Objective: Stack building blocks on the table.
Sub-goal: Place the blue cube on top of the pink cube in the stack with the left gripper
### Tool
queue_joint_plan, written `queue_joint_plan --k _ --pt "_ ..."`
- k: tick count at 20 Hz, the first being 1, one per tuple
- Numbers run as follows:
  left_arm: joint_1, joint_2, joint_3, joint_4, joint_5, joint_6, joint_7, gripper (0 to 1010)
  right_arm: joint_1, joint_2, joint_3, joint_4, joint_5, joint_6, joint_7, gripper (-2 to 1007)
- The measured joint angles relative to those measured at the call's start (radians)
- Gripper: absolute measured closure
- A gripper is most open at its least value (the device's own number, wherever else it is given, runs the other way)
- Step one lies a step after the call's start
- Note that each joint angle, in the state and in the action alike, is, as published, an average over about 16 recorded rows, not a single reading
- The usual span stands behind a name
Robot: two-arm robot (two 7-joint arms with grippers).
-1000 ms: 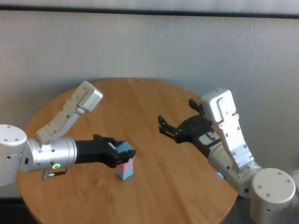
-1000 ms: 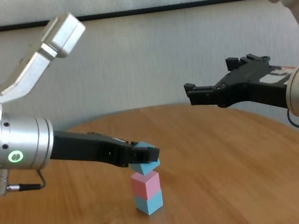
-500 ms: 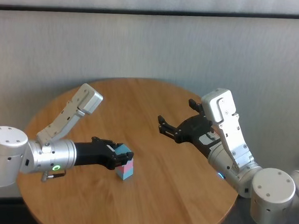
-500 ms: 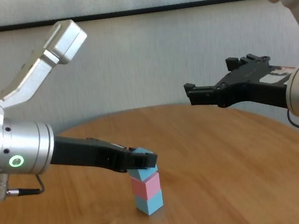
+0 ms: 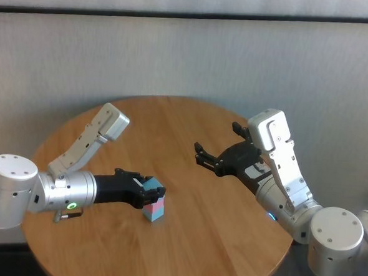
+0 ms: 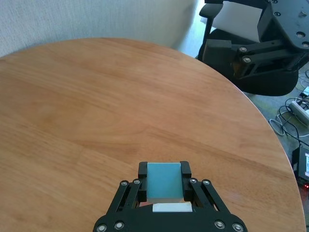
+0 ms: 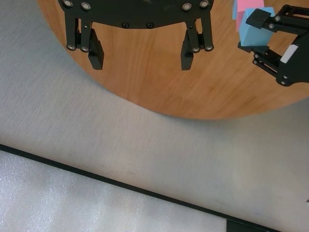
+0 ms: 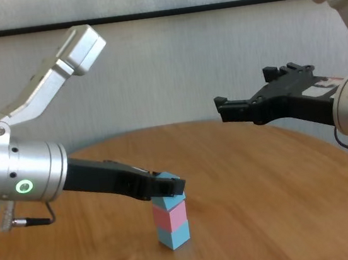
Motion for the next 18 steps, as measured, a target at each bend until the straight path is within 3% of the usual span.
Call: queue_joint_plan --k 18 --pt "-0.042 0.008 0.045 0.045 -0.014 -0.017 0.018 611 0.000 0.000 0.000 0.000 0.000 0.000 0.000 0"
